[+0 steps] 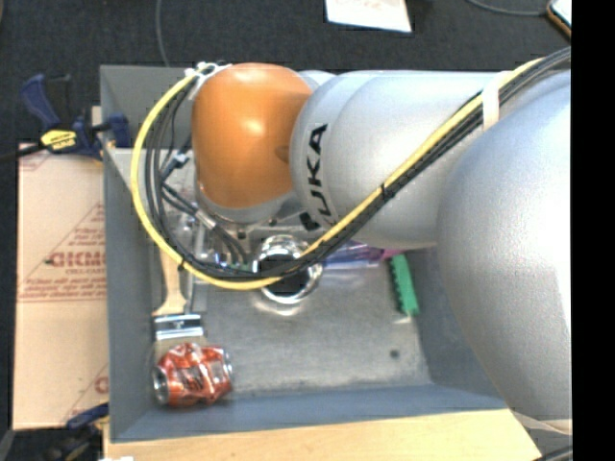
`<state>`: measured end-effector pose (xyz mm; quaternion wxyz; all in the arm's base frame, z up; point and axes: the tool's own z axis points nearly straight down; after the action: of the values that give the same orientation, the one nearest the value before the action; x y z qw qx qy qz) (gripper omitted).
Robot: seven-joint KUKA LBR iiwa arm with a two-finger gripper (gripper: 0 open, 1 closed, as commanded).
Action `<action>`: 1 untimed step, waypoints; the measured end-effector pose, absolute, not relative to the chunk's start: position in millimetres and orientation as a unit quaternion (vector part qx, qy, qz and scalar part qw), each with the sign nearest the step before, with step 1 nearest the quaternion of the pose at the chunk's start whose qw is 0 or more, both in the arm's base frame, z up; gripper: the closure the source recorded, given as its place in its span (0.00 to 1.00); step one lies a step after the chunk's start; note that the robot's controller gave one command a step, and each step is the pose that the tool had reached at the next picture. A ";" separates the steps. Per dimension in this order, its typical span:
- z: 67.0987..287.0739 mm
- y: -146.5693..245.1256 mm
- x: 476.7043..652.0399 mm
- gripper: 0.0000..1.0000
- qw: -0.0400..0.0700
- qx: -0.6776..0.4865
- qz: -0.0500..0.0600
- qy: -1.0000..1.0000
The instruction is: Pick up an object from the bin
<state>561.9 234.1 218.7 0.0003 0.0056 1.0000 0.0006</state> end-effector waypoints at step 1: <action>218.8 234.1 561.9 0.00 0.000 0.006 0.001 1.000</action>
Offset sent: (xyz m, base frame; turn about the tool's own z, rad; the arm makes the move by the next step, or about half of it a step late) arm 0.0671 -0.0715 0.0711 -0.2328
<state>561.9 234.1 218.8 0.0003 0.0055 1.0000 0.0006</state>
